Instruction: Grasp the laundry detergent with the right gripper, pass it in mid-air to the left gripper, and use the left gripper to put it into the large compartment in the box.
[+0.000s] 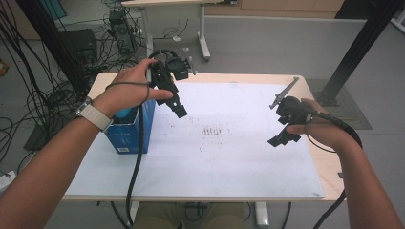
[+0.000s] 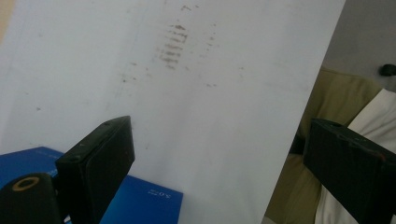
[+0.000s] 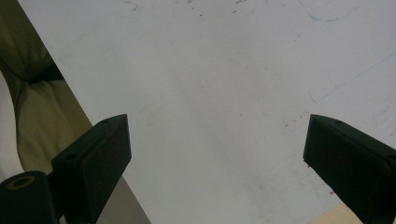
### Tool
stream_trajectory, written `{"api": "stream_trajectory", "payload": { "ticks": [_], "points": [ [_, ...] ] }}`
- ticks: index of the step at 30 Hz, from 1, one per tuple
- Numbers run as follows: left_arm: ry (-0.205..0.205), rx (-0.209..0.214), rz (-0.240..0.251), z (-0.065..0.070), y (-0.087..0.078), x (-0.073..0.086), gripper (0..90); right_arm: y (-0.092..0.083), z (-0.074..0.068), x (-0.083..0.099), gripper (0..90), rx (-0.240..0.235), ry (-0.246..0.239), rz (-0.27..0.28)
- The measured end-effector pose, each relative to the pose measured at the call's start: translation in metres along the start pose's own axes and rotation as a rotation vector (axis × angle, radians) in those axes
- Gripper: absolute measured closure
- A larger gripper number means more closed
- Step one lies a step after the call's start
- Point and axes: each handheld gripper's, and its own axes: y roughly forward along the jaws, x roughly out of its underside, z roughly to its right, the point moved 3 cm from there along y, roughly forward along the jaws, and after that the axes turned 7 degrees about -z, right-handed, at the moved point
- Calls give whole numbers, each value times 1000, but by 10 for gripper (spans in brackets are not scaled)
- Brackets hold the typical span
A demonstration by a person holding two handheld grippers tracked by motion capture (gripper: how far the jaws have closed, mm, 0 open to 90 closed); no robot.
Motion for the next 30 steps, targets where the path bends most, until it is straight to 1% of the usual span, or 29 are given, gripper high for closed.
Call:
{"api": "stream_trajectory", "payload": {
  "ticks": [2,6,10,12,16,18,22,30],
  "points": [
    [13,11,-13,1,5,-2,94,1,0,0,76,-2,0,0],
    [25,21,-32,3,13,-5,94,2,1,1,76,-5,2,4],
    [32,26,-41,4,19,-8,94,4,3,2,76,-6,4,3],
    [35,17,-39,4,22,-9,94,4,3,2,76,-7,6,3],
    [42,30,-38,5,26,-10,94,5,4,2,75,-10,7,6],
    [42,30,-46,5,30,-10,94,6,4,3,75,-10,8,7],
    [38,34,-45,5,34,-8,94,8,4,4,75,-11,11,8],
    [34,34,-46,4,36,-6,96,8,4,2,73,-7,12,7]
  ]
}}
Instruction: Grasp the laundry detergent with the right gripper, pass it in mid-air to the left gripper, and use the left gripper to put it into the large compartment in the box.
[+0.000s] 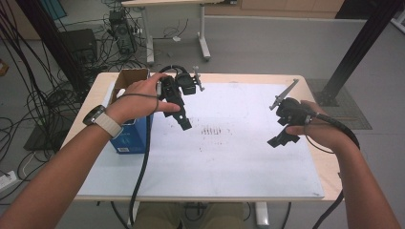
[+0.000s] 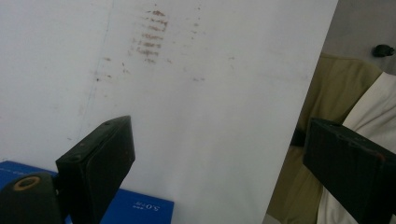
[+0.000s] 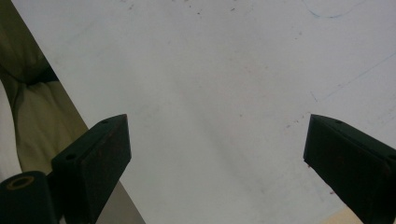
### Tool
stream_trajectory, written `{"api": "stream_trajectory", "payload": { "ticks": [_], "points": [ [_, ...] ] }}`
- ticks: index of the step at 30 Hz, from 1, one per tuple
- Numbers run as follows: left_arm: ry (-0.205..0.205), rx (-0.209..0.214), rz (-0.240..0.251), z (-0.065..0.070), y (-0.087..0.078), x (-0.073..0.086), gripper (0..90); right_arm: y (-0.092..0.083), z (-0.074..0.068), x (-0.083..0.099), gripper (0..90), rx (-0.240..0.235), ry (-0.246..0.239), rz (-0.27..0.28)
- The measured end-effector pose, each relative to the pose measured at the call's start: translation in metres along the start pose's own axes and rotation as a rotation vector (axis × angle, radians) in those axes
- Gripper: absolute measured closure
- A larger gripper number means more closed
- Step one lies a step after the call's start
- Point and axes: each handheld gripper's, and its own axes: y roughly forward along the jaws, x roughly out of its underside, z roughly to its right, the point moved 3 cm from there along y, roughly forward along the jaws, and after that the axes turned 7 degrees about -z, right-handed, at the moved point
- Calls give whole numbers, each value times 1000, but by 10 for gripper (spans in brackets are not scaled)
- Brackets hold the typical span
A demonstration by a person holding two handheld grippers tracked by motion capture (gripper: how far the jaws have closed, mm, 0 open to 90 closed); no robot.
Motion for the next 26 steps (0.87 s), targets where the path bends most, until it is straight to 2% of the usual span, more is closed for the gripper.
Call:
{"api": "stream_trajectory", "payload": {
  "ticks": [26],
  "points": [
    [-10,15,1,-1,10,6,97,6,-4,0,73,-5,-4,-2]
  ]
}}
